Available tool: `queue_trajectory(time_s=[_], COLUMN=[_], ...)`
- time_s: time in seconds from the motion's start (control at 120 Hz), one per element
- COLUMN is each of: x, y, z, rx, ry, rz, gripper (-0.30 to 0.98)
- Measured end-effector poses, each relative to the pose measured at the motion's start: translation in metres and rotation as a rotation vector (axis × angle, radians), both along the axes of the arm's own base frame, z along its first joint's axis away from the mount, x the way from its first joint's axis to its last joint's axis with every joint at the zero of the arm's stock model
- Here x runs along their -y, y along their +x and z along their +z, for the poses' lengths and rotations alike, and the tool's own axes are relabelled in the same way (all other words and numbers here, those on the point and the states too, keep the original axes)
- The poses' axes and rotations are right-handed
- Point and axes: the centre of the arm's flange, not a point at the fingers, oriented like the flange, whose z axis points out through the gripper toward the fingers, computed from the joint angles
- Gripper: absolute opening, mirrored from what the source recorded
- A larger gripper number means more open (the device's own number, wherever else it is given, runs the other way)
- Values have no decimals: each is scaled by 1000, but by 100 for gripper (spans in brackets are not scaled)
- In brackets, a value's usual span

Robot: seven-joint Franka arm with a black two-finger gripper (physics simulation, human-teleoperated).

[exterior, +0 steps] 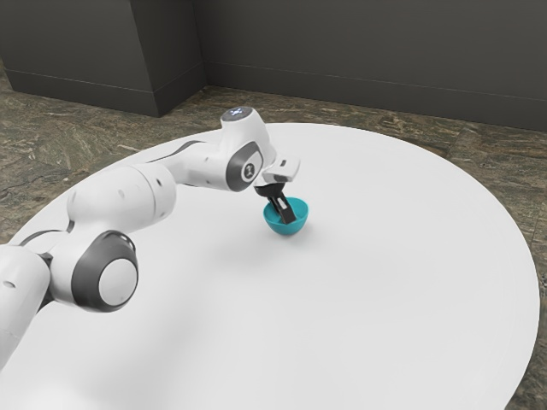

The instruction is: Take strawberry from the bowl

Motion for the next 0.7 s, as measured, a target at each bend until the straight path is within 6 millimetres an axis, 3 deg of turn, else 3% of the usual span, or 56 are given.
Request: queue_trajectory(time_s=[0.183, 0.7], x=[-2, 1], y=[2, 3], z=[2, 4], rx=[19, 41], ry=[9, 4], rz=[-2, -8], gripper=[42, 23])
